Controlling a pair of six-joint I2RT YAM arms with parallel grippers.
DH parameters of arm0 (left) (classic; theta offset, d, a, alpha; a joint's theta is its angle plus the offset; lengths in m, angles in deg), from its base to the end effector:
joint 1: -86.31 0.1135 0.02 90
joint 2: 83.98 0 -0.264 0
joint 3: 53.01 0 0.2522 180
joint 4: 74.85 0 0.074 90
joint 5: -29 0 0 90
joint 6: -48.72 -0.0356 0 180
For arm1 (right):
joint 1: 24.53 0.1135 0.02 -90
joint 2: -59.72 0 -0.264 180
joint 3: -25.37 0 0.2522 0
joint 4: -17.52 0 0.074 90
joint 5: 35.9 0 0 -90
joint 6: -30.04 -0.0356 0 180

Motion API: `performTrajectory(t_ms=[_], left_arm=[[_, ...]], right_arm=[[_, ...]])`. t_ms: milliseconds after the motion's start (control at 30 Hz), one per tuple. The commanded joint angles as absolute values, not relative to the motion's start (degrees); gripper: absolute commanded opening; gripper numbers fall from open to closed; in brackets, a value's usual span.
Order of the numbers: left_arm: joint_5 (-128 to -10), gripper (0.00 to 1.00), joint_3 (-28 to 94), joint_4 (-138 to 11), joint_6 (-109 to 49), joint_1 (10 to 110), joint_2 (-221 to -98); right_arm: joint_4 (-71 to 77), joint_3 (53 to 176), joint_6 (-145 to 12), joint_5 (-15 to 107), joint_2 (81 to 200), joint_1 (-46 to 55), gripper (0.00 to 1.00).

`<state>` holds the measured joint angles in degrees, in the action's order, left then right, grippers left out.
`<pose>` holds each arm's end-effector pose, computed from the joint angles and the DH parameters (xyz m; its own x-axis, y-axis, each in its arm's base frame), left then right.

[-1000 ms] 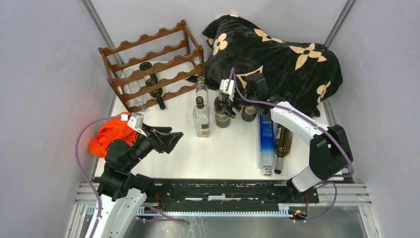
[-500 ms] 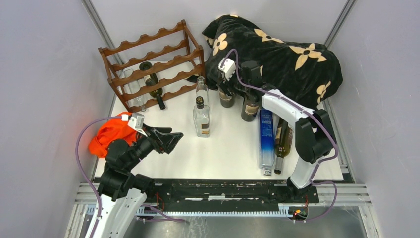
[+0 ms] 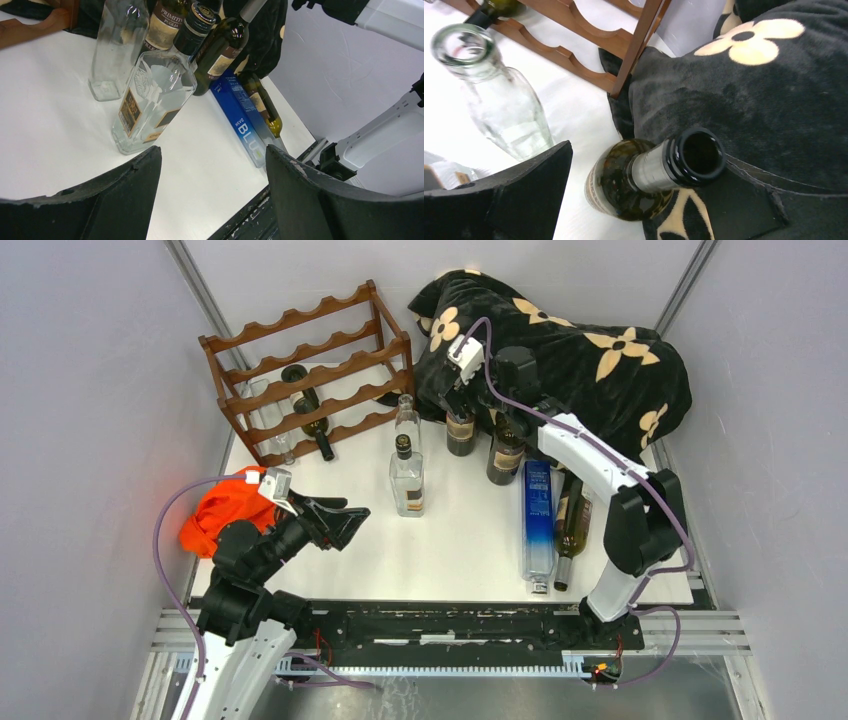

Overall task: Put the wine bottle on the wine rack
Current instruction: Move the wine bottle to the center of the board, then pick up the wine bottle from the center of the board.

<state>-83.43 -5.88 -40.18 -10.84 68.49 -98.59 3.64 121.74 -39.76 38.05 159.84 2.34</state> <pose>0.0758 -0.0386 0.3117 -0.3580 -0.3768 -0.8543 0.5387 0.6639 -0.5186 0.3713 0.1991 0.3241 -0.0224 -0.3834 -0.9233 -0.7215 0.6455 -0.2505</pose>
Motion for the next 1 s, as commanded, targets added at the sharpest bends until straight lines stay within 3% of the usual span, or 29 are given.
performTrajectory(t_ms=[0, 300, 467, 700, 833, 967], left_arm=[[-82.81, 0.81, -3.95, -42.61, -9.76, 68.38, -98.82], [-82.35, 0.81, -2.29, -42.68, -8.25, 68.38, -99.74], [-82.90, 0.81, -2.64, -45.79, -7.92, 68.39, -102.64], [-84.81, 0.80, -0.83, -48.12, -10.85, 68.40, -108.89], [-85.01, 0.80, -2.20, -48.17, -10.43, 68.39, -107.90], [-84.54, 0.81, -4.46, -47.66, -9.49, 68.38, -104.70]], right_arm=[[0.57, 126.11, -39.28, 33.32, 152.89, 2.43, 0.98], [-6.55, 121.56, -28.05, 16.28, 141.31, 2.44, 0.98], [-3.03, 114.60, -30.29, 6.82, 138.30, 2.61, 0.98], [-0.32, 117.14, -39.66, 14.26, 145.62, 6.27, 0.98], [1.42, 121.01, -44.80, 21.52, 151.03, 7.44, 0.98], [0.68, 126.10, -46.78, 21.44, 156.34, 8.52, 0.96]])
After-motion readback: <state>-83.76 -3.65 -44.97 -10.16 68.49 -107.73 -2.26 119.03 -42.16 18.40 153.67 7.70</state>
